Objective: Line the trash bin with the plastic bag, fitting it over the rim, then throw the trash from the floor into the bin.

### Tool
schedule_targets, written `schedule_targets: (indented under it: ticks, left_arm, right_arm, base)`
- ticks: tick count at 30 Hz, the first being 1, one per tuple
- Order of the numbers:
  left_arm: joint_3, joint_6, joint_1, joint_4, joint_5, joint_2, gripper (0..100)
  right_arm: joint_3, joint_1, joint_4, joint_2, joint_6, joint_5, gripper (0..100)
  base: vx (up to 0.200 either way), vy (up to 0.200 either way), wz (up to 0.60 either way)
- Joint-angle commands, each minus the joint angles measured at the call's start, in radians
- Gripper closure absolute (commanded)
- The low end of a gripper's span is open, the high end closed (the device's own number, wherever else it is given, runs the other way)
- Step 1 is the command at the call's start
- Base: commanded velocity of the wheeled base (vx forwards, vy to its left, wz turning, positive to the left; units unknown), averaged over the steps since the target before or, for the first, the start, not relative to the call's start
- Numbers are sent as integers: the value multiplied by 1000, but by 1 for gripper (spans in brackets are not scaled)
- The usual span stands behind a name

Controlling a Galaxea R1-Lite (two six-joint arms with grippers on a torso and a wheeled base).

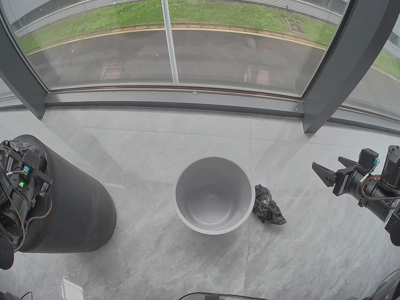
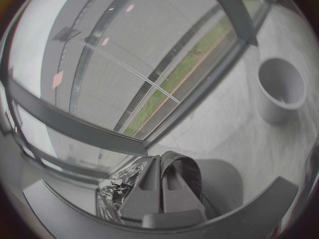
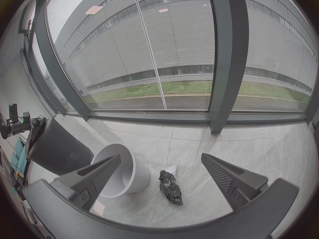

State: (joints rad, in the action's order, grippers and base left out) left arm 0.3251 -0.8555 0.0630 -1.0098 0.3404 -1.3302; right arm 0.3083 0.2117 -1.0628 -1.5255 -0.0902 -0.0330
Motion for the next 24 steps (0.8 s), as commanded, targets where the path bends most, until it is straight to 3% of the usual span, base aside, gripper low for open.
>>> schedule_targets:
  ticks: [1,3,4,5,6,7,8,9,11,12,13,15,16,17,18,19,21,24]
  left_arm:
    - [138,360,-3,8,-4,37,100]
    - [229,647,-14,33,-4,26,100]
    - [253,737,-22,42,-4,23,100]
    - [308,935,-52,76,-4,14,100]
    - [341,1067,-80,108,-6,11,100]
    - [341,1067,-80,108,-6,11,100]
    - [402,1316,-120,237,-9,-3,100]
    - [433,1431,-120,343,-11,-7,100]
    - [443,1471,-118,387,-14,-7,100]
    - [502,1702,-75,619,-104,-12,100]
    - [532,1799,-49,700,-192,-12,100]
    - [601,2018,-42,846,-509,-18,100]
    - [627,2101,-54,884,-664,-20,100]
    - [640,2133,-65,892,-742,-21,100]
    - [669,2215,-111,876,-983,-35,100]
    - [672,2219,-127,849,-1084,-41,100]
    - [669,2224,-117,775,-1144,-41,100]
    - [664,2232,-51,666,-1146,-41,100]
  right_arm:
    - [-2,3,0,21,3,-1,0]
    - [-2,3,0,28,1,-1,0]
    - [-2,5,0,28,3,-1,0]
    - [-2,5,0,31,3,-1,0]
    - [0,5,0,33,1,-1,0]
    - [0,5,0,33,1,-1,0]
    - [-2,15,0,38,1,-1,0]
    - [-2,23,0,44,0,-1,0]
    - [-3,25,0,45,0,-1,0]
    - [-8,38,0,50,0,1,0]
    - [-12,46,0,53,1,1,0]
    - [-17,74,0,56,1,2,0]
    - [-18,89,0,58,3,4,0]
    - [-18,98,0,59,3,5,0]
    - [-26,124,0,65,3,15,0]
    - [-34,135,0,71,4,30,0]
    - [-40,150,0,74,6,62,0]
    - [-38,155,0,77,7,73,0]
  base:
    - [0,0,0]
    - [0,0,0]
    - [0,0,0]
    - [0,0,0]
    - [0,0,0]
    - [0,0,0]
    - [0,0,0]
    - [0,0,0]
    - [0,0,0]
    - [0,0,0]
    - [0,0,0]
    - [0,0,0]
    - [0,0,0]
    - [0,0,0]
    - [0,0,0]
    - [0,0,0]
    - [0,0,0]
    - [0,0,0]
